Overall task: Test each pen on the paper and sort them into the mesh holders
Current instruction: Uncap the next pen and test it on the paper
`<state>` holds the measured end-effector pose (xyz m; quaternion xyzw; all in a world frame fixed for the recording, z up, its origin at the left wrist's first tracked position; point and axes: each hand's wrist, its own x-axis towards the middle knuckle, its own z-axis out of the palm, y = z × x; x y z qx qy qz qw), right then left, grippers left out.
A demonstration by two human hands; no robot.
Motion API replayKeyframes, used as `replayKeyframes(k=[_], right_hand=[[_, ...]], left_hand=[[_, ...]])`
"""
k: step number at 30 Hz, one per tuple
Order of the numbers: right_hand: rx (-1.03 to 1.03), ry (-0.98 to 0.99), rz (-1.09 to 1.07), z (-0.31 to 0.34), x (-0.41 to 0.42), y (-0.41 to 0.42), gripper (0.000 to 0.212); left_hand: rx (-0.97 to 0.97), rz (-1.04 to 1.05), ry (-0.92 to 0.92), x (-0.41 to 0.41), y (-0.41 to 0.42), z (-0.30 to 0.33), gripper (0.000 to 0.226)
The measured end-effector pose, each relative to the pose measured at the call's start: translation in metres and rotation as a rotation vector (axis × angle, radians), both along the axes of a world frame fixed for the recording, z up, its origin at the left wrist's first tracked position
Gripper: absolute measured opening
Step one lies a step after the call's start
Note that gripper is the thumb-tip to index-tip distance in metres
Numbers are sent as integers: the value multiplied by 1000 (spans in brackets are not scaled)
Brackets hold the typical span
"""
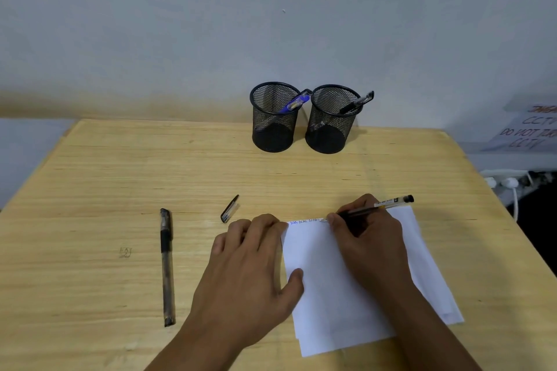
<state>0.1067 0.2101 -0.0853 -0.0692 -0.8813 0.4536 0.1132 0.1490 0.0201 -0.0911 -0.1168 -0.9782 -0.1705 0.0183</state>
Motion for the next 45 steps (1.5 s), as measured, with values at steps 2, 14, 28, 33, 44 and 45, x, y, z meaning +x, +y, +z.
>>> replayKeyframes(k=[2,14,28,33,44,45], right_hand=[[8,-1,-6,0,-1,0,13],[6,-9,-15,-1,-1,1,14],[-10,-36,-53,-3,-2,3,9],[14,-35,-35,-1,-1,2,8],[-2,-23,-28,2,-1,-1,12],[0,-20,-29,1,-1,0,12]], left_hand=[[-4,4,-7,0,0,1,60],[-11,4,-14,0,1,1,62],[-5,2,-12,0,1,0,61],[11,6,-12,0,1,1,60],[15,13,-5,-1,-1,2,61],[12,11,-9,-1,-1,2,61]])
